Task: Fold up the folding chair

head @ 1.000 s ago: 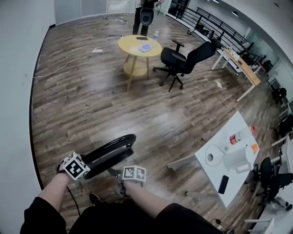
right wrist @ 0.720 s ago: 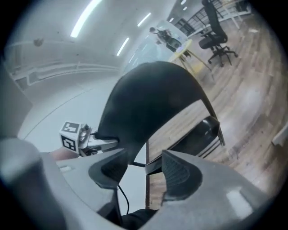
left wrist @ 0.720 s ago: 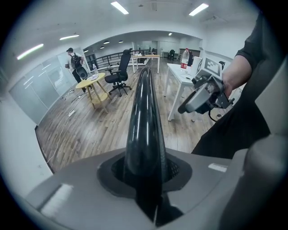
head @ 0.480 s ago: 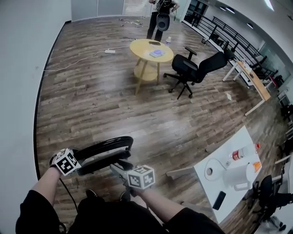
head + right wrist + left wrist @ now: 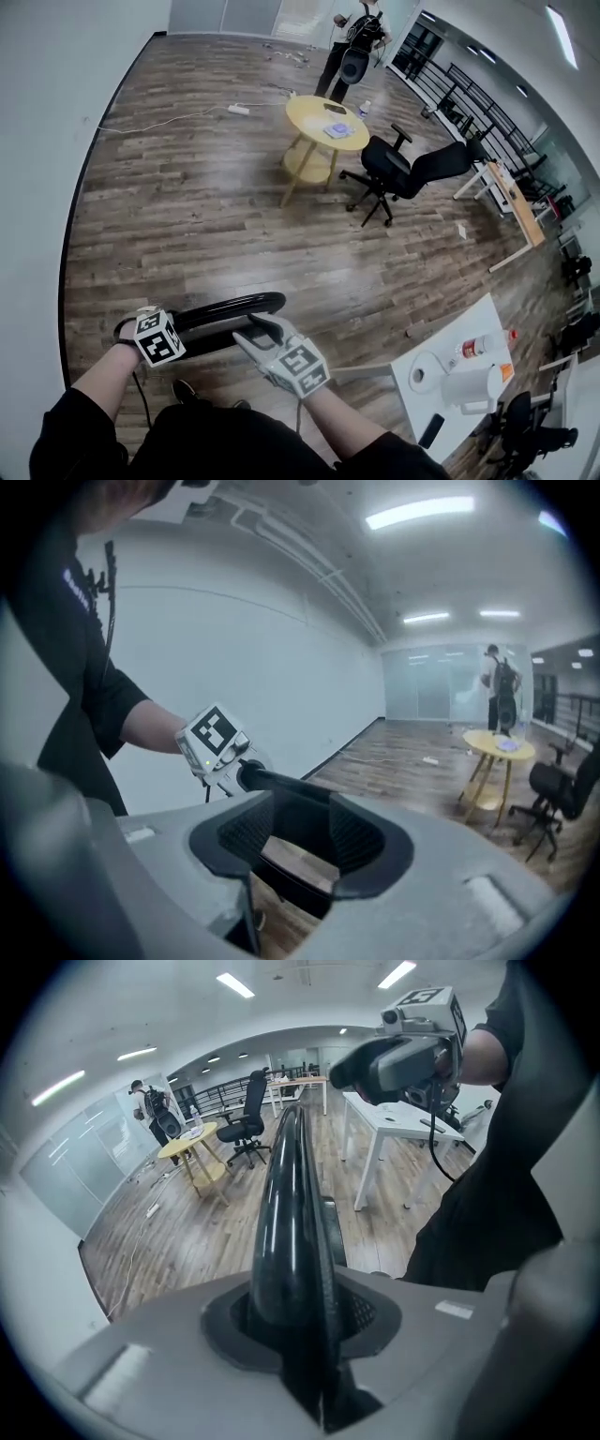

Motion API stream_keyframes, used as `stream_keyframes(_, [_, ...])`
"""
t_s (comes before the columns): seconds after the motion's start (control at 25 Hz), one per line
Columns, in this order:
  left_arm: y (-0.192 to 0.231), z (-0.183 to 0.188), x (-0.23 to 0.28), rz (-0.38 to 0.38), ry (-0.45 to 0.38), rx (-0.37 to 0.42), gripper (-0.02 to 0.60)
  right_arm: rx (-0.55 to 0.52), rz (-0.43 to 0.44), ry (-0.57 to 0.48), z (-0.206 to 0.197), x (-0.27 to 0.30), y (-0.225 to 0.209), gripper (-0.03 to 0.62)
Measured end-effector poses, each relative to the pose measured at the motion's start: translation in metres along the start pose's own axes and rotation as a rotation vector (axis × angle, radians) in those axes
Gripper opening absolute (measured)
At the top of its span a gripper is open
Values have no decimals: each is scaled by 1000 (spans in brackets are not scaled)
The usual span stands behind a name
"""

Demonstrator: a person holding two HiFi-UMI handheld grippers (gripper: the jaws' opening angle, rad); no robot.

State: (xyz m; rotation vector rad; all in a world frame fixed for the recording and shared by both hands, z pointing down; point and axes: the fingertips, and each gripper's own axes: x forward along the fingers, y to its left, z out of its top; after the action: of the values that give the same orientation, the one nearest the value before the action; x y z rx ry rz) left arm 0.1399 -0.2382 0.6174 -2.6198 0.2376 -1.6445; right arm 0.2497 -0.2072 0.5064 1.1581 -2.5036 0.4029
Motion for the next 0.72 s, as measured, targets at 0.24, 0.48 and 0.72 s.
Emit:
stream_keyframes(0.24, [-9, 5, 2, 0, -9, 44, 95, -302, 11, 128, 14, 21, 2, 186])
stream_keyframes(0.48, [-7, 6, 6, 16, -33, 123, 100, -543, 75, 300, 2, 30, -6, 192])
stream_keyframes(0.72, [-7, 10, 11, 20, -44, 127, 100, -784, 205, 483, -29, 36, -32, 219])
